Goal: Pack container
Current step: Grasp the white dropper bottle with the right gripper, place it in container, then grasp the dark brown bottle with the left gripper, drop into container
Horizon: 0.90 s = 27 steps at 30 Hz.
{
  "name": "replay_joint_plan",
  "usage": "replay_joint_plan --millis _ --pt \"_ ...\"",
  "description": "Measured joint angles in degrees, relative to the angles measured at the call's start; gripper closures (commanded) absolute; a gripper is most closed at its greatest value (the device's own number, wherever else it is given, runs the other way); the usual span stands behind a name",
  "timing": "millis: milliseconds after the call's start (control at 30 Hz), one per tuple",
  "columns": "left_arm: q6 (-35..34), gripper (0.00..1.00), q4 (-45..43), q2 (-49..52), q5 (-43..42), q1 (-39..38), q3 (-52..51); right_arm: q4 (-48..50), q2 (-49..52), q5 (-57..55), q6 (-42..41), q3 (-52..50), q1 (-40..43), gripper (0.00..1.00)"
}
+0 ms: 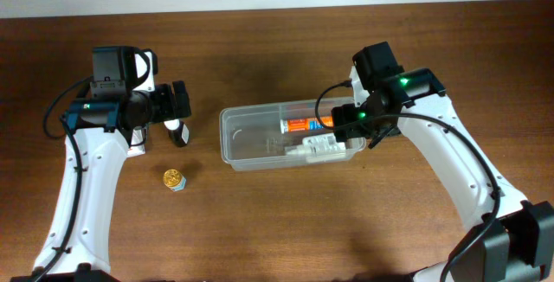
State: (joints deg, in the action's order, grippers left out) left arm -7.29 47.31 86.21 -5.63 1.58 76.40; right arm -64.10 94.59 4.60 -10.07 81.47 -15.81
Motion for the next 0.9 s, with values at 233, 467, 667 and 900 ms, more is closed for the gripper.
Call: replay_joint_plan --millis 233,467,667,900 --pt "-0.02 0.01 0.0 0.0 0.0 0.0 0.0 -1.62 -1.42 -6.75 -2.21 7.26 2.1 0.02" --pt "-0.02 0.0 0.0 0.0 0.0 0.0 0.0 -4.9 -7.45 -5.42 -4.87 10.97 19.76 0.02" --pt "-0.02 0.01 -0.13 1.97 2.01 0.0 0.13 -9.01 -5.07 -1.84 -3.23 9.92 25.66 0.02" --pt "0.24 0.19 -0.37 11.41 3.04 0.0 0.26 -8.87 -3.74 -0.74 -2.78 4.96 25.86 0.02"
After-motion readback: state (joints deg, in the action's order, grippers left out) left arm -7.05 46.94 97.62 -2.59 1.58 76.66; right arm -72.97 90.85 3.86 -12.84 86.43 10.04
